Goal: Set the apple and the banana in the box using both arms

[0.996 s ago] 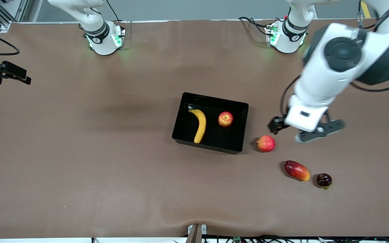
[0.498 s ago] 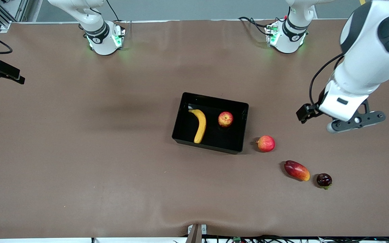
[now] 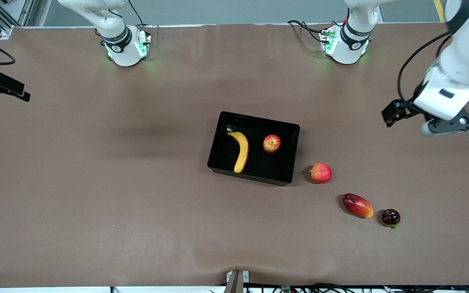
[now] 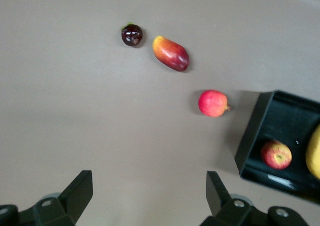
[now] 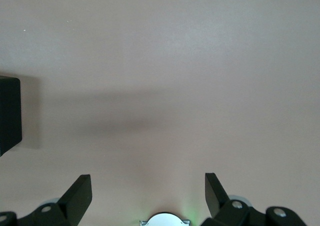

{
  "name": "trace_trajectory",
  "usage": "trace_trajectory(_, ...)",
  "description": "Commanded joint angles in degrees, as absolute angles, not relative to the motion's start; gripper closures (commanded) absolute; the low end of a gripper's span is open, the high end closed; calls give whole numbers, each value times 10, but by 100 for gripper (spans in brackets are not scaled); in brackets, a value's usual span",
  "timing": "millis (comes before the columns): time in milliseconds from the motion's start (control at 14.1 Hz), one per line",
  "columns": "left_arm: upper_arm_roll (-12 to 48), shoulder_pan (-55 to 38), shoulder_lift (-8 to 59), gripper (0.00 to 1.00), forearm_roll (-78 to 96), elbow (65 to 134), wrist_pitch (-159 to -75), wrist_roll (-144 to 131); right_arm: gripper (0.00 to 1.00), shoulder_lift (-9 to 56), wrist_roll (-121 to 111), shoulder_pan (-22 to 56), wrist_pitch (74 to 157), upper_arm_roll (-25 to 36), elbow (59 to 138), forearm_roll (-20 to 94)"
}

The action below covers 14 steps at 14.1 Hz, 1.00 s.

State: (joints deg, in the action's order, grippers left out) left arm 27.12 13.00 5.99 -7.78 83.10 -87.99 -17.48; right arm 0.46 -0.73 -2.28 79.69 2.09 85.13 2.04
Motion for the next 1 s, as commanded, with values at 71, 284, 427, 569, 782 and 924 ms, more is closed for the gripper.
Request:
trace_trajectory(71,177,84,-17,0,-41,902,-880,-101,0,2,-14,-31,792,14,842,12)
trace_trajectory(284,122,44,-70,0,-12,961,-880,-82,0,3,-13,-31,793,14,839,12)
trace_trajectory(427,104,29,-95,0,-11,982,-879,-82,0,3,-13,-31,793,14,839,12)
trace_trajectory(569,71,1,-104,0,-11,984,-868,-82,0,3,-13,-31,793,14,839,12)
trace_trajectory(782,42,-39,-111,0,-3,978,-867,-83,0,3,-13,-31,793,14,839,13)
trace_trajectory(924,2,-64,-108,0,-3,976,-867,-81,0,3,-13,-31,792,14,839,12)
